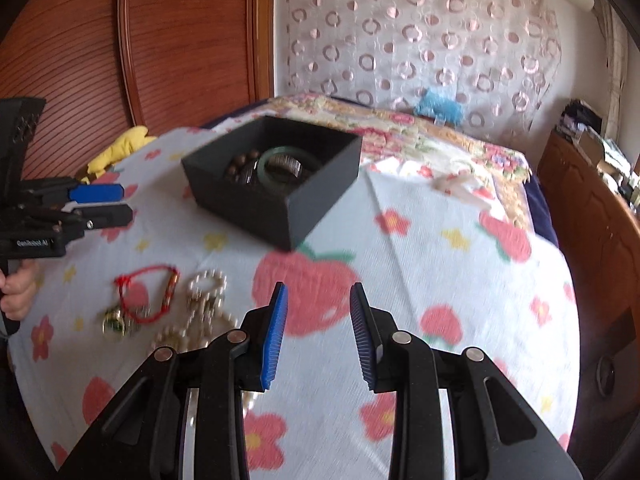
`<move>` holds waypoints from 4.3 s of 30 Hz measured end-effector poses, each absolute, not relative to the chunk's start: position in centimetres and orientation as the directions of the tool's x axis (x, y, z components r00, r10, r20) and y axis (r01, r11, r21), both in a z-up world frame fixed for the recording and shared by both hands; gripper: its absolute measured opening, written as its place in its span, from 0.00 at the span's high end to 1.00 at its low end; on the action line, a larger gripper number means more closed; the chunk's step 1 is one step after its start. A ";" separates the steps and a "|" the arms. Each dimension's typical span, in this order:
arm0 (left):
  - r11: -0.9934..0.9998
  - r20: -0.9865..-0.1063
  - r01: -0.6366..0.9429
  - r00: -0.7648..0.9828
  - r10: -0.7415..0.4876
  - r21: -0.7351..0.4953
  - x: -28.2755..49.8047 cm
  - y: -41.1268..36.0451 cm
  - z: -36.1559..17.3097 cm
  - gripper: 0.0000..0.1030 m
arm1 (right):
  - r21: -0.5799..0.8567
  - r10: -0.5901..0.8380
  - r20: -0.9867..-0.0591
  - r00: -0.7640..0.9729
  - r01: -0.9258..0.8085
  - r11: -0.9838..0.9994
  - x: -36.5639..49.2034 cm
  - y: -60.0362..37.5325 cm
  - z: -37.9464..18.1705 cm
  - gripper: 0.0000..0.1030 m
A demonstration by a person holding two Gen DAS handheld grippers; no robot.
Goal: Organize jewelry
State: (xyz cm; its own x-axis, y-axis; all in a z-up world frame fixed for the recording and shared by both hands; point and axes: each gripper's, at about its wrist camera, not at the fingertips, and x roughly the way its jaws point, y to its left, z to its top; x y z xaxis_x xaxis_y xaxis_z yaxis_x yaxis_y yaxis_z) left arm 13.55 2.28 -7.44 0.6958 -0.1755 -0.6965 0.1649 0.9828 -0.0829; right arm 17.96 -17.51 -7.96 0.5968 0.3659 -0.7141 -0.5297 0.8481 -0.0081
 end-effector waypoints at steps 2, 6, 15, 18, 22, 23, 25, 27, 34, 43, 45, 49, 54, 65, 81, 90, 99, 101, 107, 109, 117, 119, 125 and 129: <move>0.984 -0.694 0.167 0.701 -0.166 -0.067 13.1 2.1 -7.5 0.47 | 0.010 0.372 -0.726 0.579 -0.531 0.847 17.3 -17.6 -8.8 0.66; 0.983 -0.685 0.173 0.707 -0.172 -0.068 12.0 2.0 -7.6 0.47 | 0.021 0.371 -0.736 0.566 -0.530 0.848 16.4 -17.5 -9.6 0.66; 0.979 -0.675 0.192 0.713 -0.192 -0.075 9.7 1.5 -7.7 0.47 | 0.064 0.413 -0.726 0.549 -0.545 0.836 14.7 -17.4 -9.0 0.74; 0.978 -0.674 0.195 0.712 -0.196 -0.079 8.9 1.3 -7.8 0.47 | 0.062 0.411 -0.731 0.544 -0.547 0.835 14.5 -17.2 -9.1 0.75; 0.976 -0.678 0.202 0.708 -0.199 -0.076 8.3 0.9 -8.0 0.47 | 0.061 0.406 -0.745 0.529 -0.552 0.832 14.6 -16.8 -9.5 0.84; 0.976 -0.679 0.206 0.706 -0.202 -0.076 8.2 0.8 -8.0 0.47 | 0.066 0.406 -0.747 0.527 -0.548 0.834 14.8 -16.9 -9.6 0.84; 0.974 -0.681 0.214 0.702 -0.205 -0.073 7.9 0.5 -8.0 0.47 | 0.071 0.405 -0.750 0.523 -0.545 0.835 15.2 -16.9 -9.7 0.84; 0.972 -0.678 0.224 0.705 -0.208 -0.066 7.6 0.2 -7.8 0.47 | 0.076 0.403 -0.759 0.511 -0.546 0.834 15.5 -16.8 -9.9 0.84; 0.967 -0.683 0.248 0.696 -0.222 -0.063 7.3 -0.3 -7.9 0.47 | 0.034 0.392 -0.754 0.527 -0.565 0.824 14.9 -16.1 -9.4 0.92; 0.956 -0.713 0.284 0.656 -0.245 -0.067 7.6 -1.3 -9.2 0.57 | -0.007 0.377 -0.706 0.599 -0.539 0.843 13.4 -17.3 -7.4 0.92; 0.954 -0.710 0.289 0.655 -0.258 -0.081 7.6 -1.4 -9.2 0.61 | -0.007 0.375 -0.695 0.613 -0.528 0.849 13.3 -17.7 -6.9 0.92; 0.948 -0.714 0.307 0.645 -0.272 -0.084 7.7 -2.1 -9.5 0.73 | -0.006 0.372 -0.680 0.631 -0.513 0.858 13.2 -18.6 -6.3 0.92; 0.945 -0.725 0.317 0.633 -0.272 -0.078 8.1 -3.0 -10.0 0.84 | 0.000 0.377 -0.664 0.646 -0.504 0.864 12.9 -19.3 -5.8 0.92; 0.950 -0.734 0.304 0.629 -0.254 -0.069 8.7 -3.0 -10.4 0.91 | 0.002 0.398 -0.646 0.651 -0.520 0.854 12.0 -19.1 -5.0 0.92; 0.956 -0.684 0.274 0.677 -0.272 -0.108 8.0 -0.5 -7.6 0.98 | -0.037 0.399 -0.606 0.688 -0.526 0.850 11.5 -19.1 -2.1 0.92; 0.960 -0.648 0.264 0.716 -0.261 -0.094 8.3 0.4 -5.6 0.98 | -0.067 0.408 -0.545 0.732 -0.523 0.850 11.3 -18.9 1.7 0.92; 0.961 -0.610 0.264 0.750 -0.255 -0.078 8.5 0.7 -3.6 0.98 | -0.095 0.417 -0.481 0.771 -0.519 0.849 12.2 -18.1 6.8 0.92; 0.963 -0.604 0.261 0.757 -0.252 -0.074 8.7 0.8 -3.3 0.98 | -0.103 0.418 -0.470 0.778 -0.518 0.849 12.4 -17.9 7.7 0.92; 0.965 -0.595 0.254 0.766 -0.244 -0.070 9.5 1.0 -2.7 0.98 | -0.114 0.418 -0.430 0.801 -0.507 0.854 13.5 -17.3 10.1 0.92; 0.965 -0.597 0.253 0.765 -0.243 -0.068 9.8 1.0 -2.7 0.98 | -0.118 0.415 -0.423 0.805 -0.503 0.856 14.1 -17.0 10.5 0.92; 0.967 -0.612 0.246 0.755 -0.235 -0.068 12.4 1.0 -3.1 0.98 | -0.111 0.425 -0.411 0.807 -0.507 0.855 16.5 -16.2 11.0 0.92; 0.968 -0.613 0.243 0.756 -0.231 -0.065 13.1 1.0 -3.0 0.98 | -0.104 0.434 -0.406 0.804 -0.513 0.852 17.2 -16.0 11.2 0.92; 0.969 -0.608 0.241 0.763 -0.220 -0.049 15.8 0.9 -2.1 0.98 | -0.125 0.460 -0.382 0.802 -0.538 0.833 18.9 -15.6 12.5 0.92; 0.969 -0.605 0.242 0.764 -0.225 -0.055 17.4 0.7 -1.6 0.98 | -0.130 0.476 -0.371 0.798 -0.552 0.824 20.4 -15.2 13.6 0.92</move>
State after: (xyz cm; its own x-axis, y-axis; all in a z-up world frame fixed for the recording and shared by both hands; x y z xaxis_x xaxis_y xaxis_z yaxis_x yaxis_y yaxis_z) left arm 17.38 0.72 -1.59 0.7636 -0.2249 -0.6053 0.2419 0.9688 -0.0547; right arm 20.38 -15.20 13.60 0.7976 0.4755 -0.3711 -0.5518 0.8237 -0.1304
